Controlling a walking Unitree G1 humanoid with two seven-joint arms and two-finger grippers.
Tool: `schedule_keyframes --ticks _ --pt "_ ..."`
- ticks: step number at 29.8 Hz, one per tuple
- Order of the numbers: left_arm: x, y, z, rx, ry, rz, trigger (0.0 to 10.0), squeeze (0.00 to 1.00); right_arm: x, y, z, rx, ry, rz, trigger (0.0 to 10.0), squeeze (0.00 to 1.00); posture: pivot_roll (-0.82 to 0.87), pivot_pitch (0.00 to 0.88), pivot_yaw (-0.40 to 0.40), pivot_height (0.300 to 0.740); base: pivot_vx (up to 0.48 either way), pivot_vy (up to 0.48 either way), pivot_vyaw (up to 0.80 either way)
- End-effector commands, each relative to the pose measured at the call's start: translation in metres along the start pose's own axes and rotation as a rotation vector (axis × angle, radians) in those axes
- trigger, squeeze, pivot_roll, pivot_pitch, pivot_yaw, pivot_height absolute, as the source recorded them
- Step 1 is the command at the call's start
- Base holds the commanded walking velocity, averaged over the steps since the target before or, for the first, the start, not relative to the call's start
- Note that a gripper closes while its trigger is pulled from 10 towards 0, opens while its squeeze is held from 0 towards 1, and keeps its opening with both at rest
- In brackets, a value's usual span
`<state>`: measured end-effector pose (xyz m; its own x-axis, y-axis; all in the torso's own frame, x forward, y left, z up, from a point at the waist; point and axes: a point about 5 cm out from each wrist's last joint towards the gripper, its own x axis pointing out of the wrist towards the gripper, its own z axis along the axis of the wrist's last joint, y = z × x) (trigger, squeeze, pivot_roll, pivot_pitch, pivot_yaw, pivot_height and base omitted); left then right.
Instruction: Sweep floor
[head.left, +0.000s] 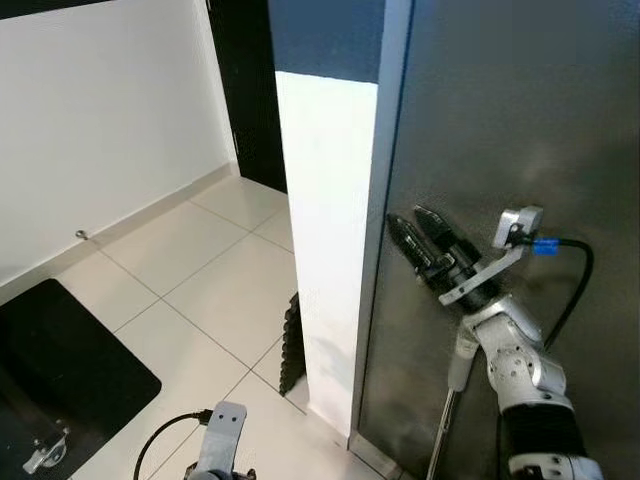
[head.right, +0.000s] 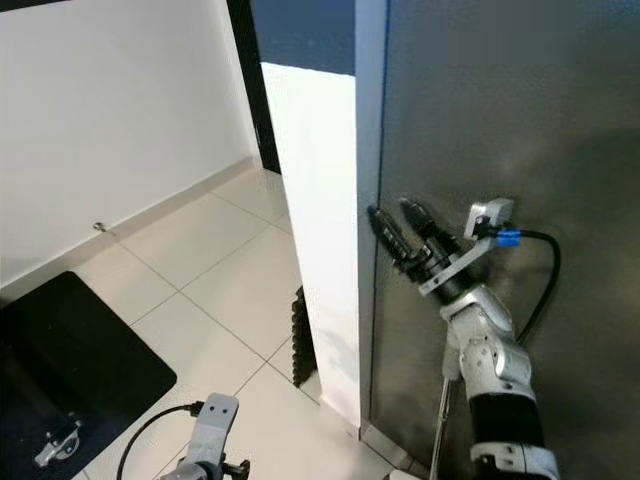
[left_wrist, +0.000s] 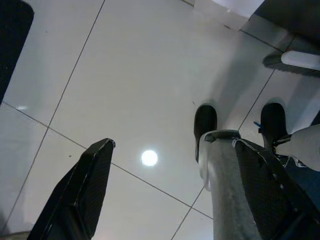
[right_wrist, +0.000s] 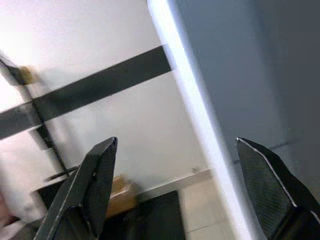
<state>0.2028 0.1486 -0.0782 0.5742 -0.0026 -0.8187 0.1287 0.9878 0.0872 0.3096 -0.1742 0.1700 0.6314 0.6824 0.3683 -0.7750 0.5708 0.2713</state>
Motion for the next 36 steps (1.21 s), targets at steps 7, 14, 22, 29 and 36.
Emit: schedule_keyframes --ticks 7,14,22,29,36 --pt "0.0 0.004 -0.005 0.006 0.034 0.031 10.0 0.0 -0.012 0.025 -0.026 0.109 0.194 0.202 10.0 0.0 -0.01 0.0 0.033 0.74 -0.035 0.0 0.0" --pt "0.0 0.004 -0.005 0.022 0.037 0.03 10.0 0.0 -0.019 0.027 -0.037 0.117 0.281 0.203 10.0 0.0 -0.01 0.0 0.033 0.74 -0.265 0.0 0.0" --pt "0.0 0.005 -0.005 0.028 0.037 0.03 10.0 0.0 -0.03 0.023 -0.051 0.076 0.426 0.156 10.0 0.0 -0.01 0.0 0.031 0.74 -0.282 0.0 0.0" --pt "0.0 0.005 -0.005 0.033 0.037 0.03 10.0 0.0 -0.046 0.001 -0.081 -0.058 0.677 -0.016 10.0 0.0 -0.01 0.0 0.026 0.74 -0.282 0.0 0.0" --pt "0.0 0.003 -0.004 0.029 0.032 0.028 10.0 0.0 -0.093 -0.017 -0.141 -0.146 1.018 -0.312 10.0 0.0 -0.01 0.0 0.015 0.74 -0.288 0.0 0.0"
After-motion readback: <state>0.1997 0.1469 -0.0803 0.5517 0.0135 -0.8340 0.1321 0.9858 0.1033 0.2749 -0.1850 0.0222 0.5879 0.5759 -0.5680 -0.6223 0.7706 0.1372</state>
